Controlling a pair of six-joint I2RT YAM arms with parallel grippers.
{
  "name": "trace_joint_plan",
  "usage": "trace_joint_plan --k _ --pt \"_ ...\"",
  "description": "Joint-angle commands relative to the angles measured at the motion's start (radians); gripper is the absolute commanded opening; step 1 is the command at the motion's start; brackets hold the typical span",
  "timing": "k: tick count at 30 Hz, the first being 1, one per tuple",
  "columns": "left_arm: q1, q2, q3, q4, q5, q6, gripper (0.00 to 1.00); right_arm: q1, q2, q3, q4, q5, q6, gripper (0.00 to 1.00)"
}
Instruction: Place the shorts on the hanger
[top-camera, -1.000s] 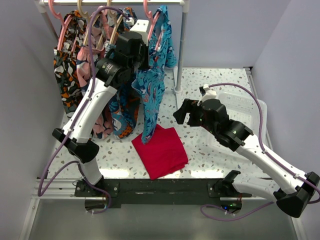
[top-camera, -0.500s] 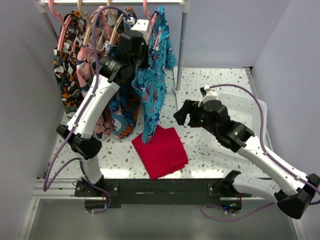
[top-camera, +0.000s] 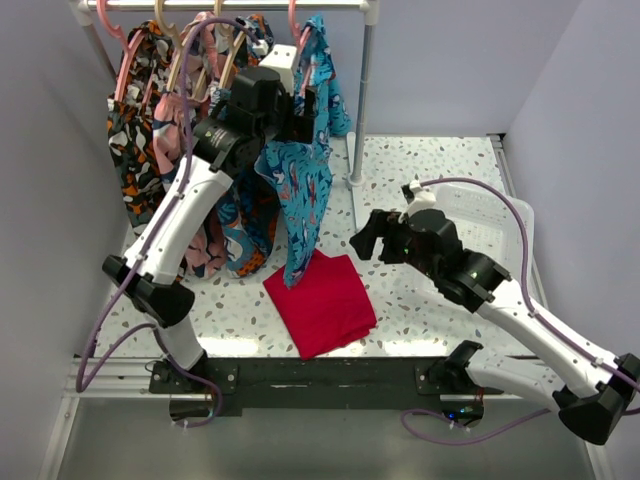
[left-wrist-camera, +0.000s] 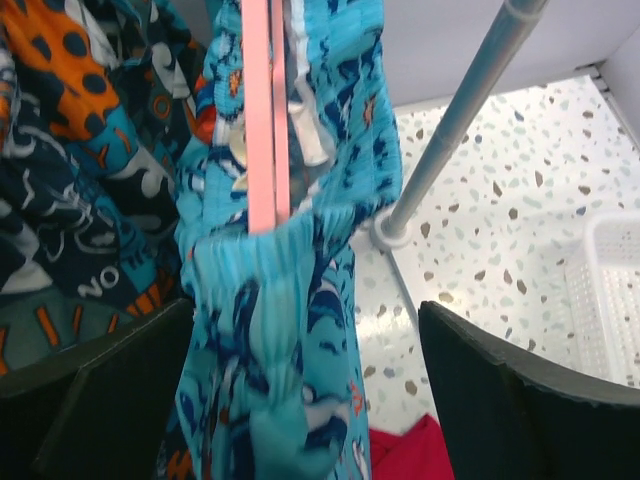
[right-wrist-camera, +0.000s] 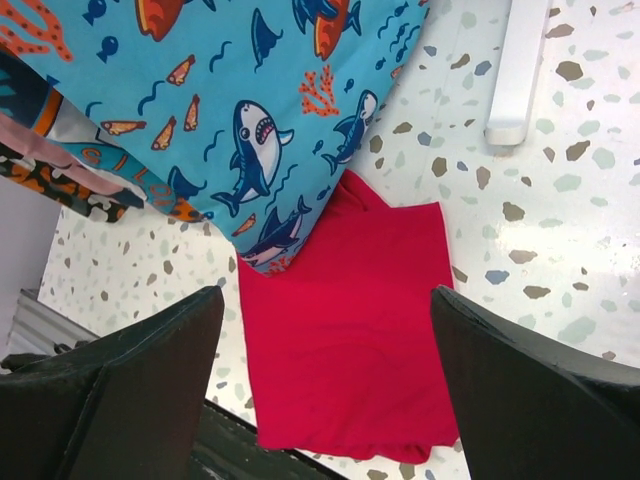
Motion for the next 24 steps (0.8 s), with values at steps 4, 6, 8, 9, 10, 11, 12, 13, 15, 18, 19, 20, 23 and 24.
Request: trace_joint_plan --k 4,6,8,9,10,11,12,13,15,18,19,20,23,24 --pt "0.001 -0.255 -0.226 0.052 0.005 -0.003 1.0 -0.003 -0.063 -0.043 0.027 -0.018 -0.006 0.9" --pt "-0.005 -0.307 -0.315 0.068 -0.001 -0.003 1.0 -0.003 -0.071 -0.049 0.035 -0.018 -0.009 0.91" --pt "-0.01 -0.379 -0.376 0.082 -0.01 -0.003 1.0 -0.003 -0.077 -0.055 0.042 -0.017 -0.009 0.91" --pt "-0.017 -0.401 -0.393 0.083 -0.012 -0.002 1.0 -0.003 -0.08 -0.06 0.041 -0.014 -0.012 0.92" --pt "-0.025 -0.438 -0.407 0.082 -0.012 0.0 1.0 -0.003 -0.082 -0.063 0.042 -0.012 -0.013 0.92" --pt "-0.034 -0.453 -0.435 0.077 -0.012 0.003 1.0 -0.003 -0.083 -0.066 0.042 -0.008 -0.015 0.93" --pt "-0.063 -0.468 -0.45 0.066 -0.015 0.003 1.0 -0.001 -0.085 -0.073 0.042 -0.005 -0.013 0.93" --pt "-0.085 -0.49 -0.469 0.06 -0.024 0.0 1.0 -0.003 -0.086 -0.078 0.045 -0.003 -0.013 0.93" --pt "-0.181 -0.507 -0.536 0.039 -0.123 -0.028 1.0 -0.003 -0.096 -0.095 0.052 0.005 -0.009 0.94" --pt "-0.269 -0.565 -0.689 0.058 -0.17 -0.095 1.0 -0.003 -0.114 -0.128 0.07 0.006 0.007 0.94" --pt "-0.287 -0.609 -0.737 0.09 -0.176 -0.115 1.0 -0.001 -0.12 -0.138 0.076 0.006 0.011 0.94" --pt "-0.309 -0.633 -0.831 0.113 -0.167 -0.133 1.0 -0.003 -0.132 -0.145 0.081 0.008 0.014 0.94" --pt "-0.41 -0.677 -0.982 0.16 -0.181 -0.201 1.0 -0.003 -0.149 -0.185 0.098 0.021 0.028 0.95" --pt "-0.46 -0.679 -1.019 0.192 -0.178 -0.224 1.0 -0.003 -0.155 -0.204 0.102 0.026 0.031 0.95"
